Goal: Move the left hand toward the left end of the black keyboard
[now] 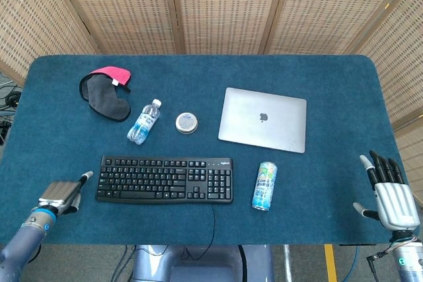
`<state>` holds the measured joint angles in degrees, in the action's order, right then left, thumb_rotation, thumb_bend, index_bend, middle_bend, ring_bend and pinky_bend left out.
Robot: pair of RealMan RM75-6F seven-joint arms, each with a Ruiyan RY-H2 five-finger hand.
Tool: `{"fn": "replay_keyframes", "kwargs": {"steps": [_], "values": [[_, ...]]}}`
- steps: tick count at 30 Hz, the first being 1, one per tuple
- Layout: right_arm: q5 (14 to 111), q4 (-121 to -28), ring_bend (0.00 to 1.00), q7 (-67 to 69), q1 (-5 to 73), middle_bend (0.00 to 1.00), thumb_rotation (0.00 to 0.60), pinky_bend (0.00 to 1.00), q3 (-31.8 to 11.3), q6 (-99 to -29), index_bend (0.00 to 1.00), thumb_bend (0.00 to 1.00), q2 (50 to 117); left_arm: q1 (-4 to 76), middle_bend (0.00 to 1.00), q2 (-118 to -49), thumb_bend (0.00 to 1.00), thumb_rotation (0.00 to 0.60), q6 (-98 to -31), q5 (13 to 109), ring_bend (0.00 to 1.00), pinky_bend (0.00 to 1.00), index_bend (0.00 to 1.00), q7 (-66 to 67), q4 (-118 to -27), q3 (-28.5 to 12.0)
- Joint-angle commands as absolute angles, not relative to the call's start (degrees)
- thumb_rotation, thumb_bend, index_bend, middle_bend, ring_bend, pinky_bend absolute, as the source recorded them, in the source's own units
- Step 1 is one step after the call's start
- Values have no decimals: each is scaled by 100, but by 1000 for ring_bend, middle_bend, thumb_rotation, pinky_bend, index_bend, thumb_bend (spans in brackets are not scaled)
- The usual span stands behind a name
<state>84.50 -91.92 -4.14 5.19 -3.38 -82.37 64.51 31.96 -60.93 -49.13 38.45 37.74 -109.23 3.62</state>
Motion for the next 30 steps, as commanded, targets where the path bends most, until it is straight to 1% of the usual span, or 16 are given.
{"fn": "replay_keyframes", "kwargs": {"steps": [1,23,30], "values": [[8461,-9190,0,-402,515,0,600,0,-341,-8254,0,2,6445,3312,617,-6214,785,600,-4879,3748,545,370,0,3758,-10842,409],[8471,-9169,0,-322,510,0,600,0,-347,-8276,0,2,6435,3578,617,-6372,785,600,-5109,3870,545,370,0,3509,-10985,664],[8479,-9173,0,-307,505,0,600,0,-348,-8289,0,2,6427,3685,617,-6450,786,600,-5165,3751,545,370,0,3534,-10948,731]]}}
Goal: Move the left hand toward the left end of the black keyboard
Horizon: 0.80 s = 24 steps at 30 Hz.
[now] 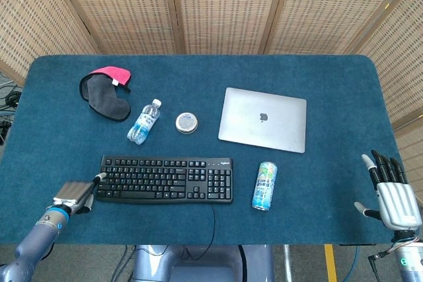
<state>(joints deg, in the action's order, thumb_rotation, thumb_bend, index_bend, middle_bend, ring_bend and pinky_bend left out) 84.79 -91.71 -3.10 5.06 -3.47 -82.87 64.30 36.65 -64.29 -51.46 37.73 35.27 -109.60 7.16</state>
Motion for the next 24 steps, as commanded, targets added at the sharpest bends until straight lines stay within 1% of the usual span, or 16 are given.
{"fn": "replay_keyframes", "kwargs": {"steps": [1,15,24], "values": [[8479,-9173,0,-303,504,0,600,0,-348,-8291,0,2,6425,3699,617,-6461,787,600,-5176,3742,545,370,0,3542,-10941,742],[8499,-9180,0,-278,503,0,600,0,-340,-8294,0,2,6415,3885,617,-6554,793,600,-5176,3487,545,370,0,3569,-10889,914],[8505,-9179,0,-286,501,0,600,0,-341,-8304,0,2,6418,3890,617,-6484,794,600,-5299,3635,545,370,0,3448,-10997,923]]}}
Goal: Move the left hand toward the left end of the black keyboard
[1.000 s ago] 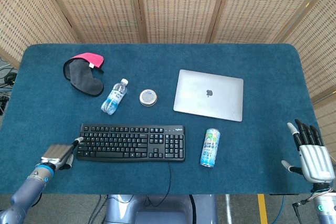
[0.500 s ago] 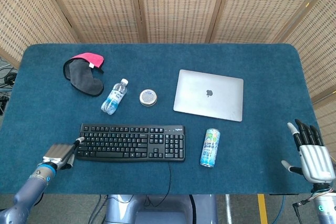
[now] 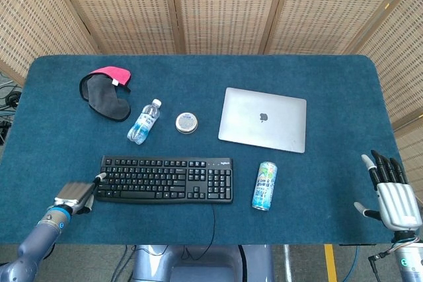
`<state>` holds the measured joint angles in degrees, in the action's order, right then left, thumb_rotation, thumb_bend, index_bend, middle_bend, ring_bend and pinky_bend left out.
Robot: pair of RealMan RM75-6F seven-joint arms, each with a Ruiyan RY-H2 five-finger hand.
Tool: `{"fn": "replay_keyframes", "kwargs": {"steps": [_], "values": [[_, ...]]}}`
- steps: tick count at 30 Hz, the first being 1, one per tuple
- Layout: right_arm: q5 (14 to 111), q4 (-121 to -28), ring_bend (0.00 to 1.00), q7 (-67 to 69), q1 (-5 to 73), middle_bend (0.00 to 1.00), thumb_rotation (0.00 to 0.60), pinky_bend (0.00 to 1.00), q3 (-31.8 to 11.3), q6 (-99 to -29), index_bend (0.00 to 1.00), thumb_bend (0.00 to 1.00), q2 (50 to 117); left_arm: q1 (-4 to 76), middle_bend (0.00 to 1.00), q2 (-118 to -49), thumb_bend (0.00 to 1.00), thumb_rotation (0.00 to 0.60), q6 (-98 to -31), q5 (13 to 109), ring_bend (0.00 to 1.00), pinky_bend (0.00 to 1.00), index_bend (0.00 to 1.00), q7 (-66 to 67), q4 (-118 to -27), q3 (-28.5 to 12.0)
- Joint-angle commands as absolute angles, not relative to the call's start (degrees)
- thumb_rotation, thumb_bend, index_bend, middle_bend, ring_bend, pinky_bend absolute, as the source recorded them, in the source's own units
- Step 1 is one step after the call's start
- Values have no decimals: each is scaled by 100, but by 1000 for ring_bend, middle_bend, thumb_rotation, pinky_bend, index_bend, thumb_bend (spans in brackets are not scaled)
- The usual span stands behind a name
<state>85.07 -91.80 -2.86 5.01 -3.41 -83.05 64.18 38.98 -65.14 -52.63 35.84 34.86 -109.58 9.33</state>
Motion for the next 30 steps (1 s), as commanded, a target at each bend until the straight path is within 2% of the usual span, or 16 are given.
{"fn": "replay_keyframes", "kwargs": {"steps": [1,5,8,11,13,14,16,18,20,23,30], "values": [[8502,-9179,0,-285,500,0,600,0,-343,-8304,0,2,6417,3883,617,-6456,793,600,-5326,3682,545,370,0,3420,-11033,915],[8497,-9178,0,-277,499,0,600,0,-345,-8306,0,2,6415,3819,617,-6244,781,600,-5513,3970,545,370,0,3236,-11283,834],[8500,-9174,0,-276,502,0,600,0,-342,-8297,0,2,6415,3712,598,-6010,673,600,-5753,4322,530,370,0,2996,-11529,715],[8499,-9169,0,-279,503,0,600,0,-339,-8292,0,2,6420,3417,400,-5861,436,600,-6341,5020,407,367,0,2721,-11690,612],[8491,-9164,0,-277,502,0,600,0,-341,-8290,0,2,6422,3120,189,-5928,244,600,-6917,5614,280,309,0,2502,-11643,551],[8486,-9159,0,-279,502,0,600,0,-344,-8290,0,2,6424,2923,126,-6046,205,600,-7269,5989,229,267,0,2342,-11538,535],[8475,-9149,0,-284,506,0,600,0,-349,-8283,0,2,6430,2627,17,-6296,151,600,-7766,6532,67,128,0,2060,-11271,523],[8465,-9143,0,-288,509,0,600,0,-351,-8275,0,2,6436,2434,0,-6481,116,600,-8104,6872,3,40,0,1844,-11024,509],[8455,-9133,0,-310,513,0,600,0,-349,-8260,0,2,6447,2183,0,-6734,76,600,-8475,7190,0,3,0,1636,-10627,542],[8455,-9124,0,-364,519,0,600,0,-347,-8254,0,3,6473,1885,0,-7112,33,600,-8860,7481,0,0,0,1544,-10028,565],[8424,-9099,0,-441,551,0,600,0,-352,-8195,0,2,6528,1533,0,-7604,26,600,-9219,7872,0,0,0,1497,-9187,570]]}}
